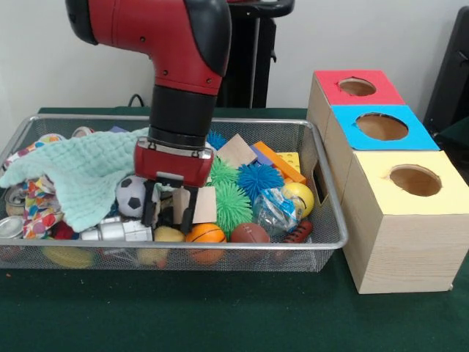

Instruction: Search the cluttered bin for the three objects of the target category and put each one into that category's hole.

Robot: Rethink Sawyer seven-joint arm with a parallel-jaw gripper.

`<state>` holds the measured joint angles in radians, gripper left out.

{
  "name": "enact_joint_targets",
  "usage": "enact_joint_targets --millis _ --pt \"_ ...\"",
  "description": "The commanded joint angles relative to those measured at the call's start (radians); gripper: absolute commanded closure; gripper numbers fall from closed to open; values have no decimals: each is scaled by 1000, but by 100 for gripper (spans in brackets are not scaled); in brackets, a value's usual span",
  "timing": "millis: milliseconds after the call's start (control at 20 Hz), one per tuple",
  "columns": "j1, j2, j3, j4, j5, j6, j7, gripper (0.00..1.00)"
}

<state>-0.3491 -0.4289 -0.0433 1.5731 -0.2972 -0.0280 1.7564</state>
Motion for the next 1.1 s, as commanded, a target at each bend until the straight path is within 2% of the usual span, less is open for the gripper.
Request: enact_joint_targets --millis 50,250,500,750,850,950,1100 --pt "-91 76 88 -2 -23 5 103 0" --pt "-98 69 83 2 -24 14 99 0" --pt "-79 135 74 -21 -14 -35 119 0" --pt "-35 157 36 -9 22 -76 155 0" --pt "-23 152 26 7 34 -86 167 0" --pt "-34 132 48 36 37 -76 171 0" --pt "-52 65 93 89 35 -1 156 0"
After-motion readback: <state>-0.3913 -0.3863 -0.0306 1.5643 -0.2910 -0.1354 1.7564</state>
